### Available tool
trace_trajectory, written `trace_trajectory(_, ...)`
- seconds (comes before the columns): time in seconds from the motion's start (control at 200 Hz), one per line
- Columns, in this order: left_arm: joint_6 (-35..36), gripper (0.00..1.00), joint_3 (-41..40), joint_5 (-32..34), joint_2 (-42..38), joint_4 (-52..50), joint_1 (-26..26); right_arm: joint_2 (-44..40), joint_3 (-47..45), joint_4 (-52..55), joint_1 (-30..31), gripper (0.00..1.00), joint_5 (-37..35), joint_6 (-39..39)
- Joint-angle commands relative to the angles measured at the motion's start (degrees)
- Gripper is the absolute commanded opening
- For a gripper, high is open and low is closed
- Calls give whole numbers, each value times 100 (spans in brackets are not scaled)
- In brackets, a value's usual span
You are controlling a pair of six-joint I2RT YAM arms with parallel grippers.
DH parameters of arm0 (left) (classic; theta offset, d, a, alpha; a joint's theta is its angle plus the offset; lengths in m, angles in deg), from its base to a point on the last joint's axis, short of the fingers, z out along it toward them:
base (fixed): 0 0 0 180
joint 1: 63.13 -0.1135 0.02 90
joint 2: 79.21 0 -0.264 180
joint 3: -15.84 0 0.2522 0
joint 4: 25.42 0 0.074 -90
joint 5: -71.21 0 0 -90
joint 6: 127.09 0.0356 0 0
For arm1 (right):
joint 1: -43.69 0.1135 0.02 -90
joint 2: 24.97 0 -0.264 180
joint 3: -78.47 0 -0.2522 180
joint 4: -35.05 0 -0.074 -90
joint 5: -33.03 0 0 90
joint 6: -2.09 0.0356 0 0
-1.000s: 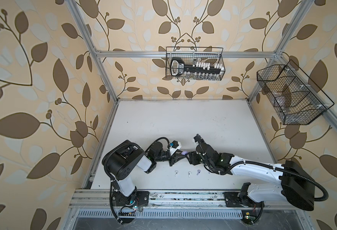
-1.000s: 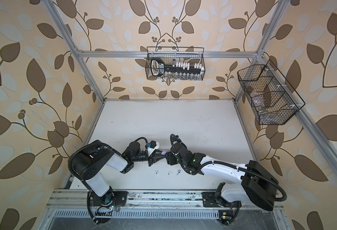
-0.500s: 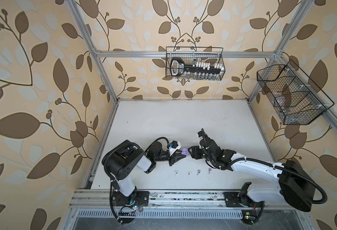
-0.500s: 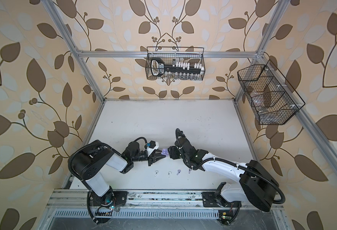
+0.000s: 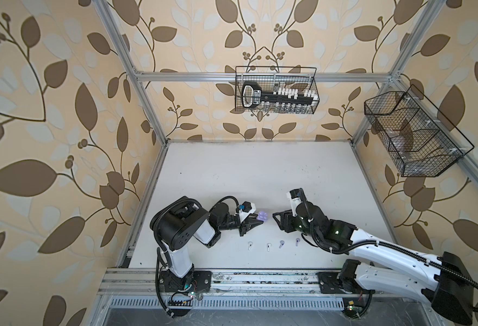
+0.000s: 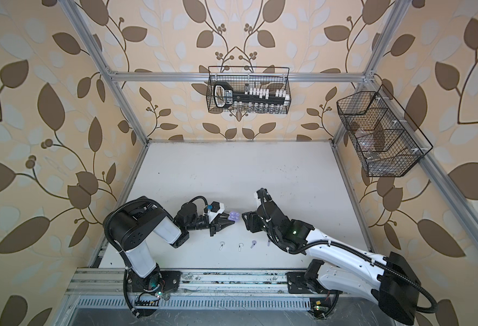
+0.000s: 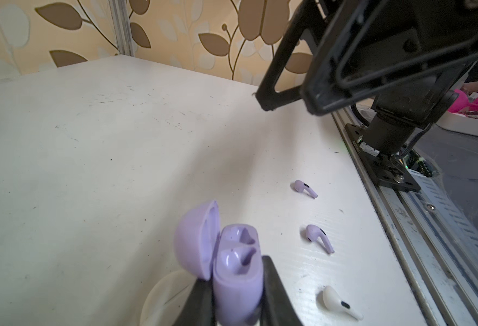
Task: Insert wireless bluetooth earbuds into charging case
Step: Open the charging case, then pick up the wireless bluetooth earbud from the bottom-center of the table.
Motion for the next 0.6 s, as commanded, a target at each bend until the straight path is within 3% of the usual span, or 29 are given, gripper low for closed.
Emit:
trace_trajectory(0.0,126,9,17,-76,-3,370,48,-256,-304,954,108,63,-461,322)
trace_trajectory(0.22,451,7,32,-111,-56,24,195,-133,-315,1980,668,62,-1296,984)
trace_trajectory(0.595,955,8,-170,-189,-31,143,435,222,-514,2183,725,54,-1361,1376)
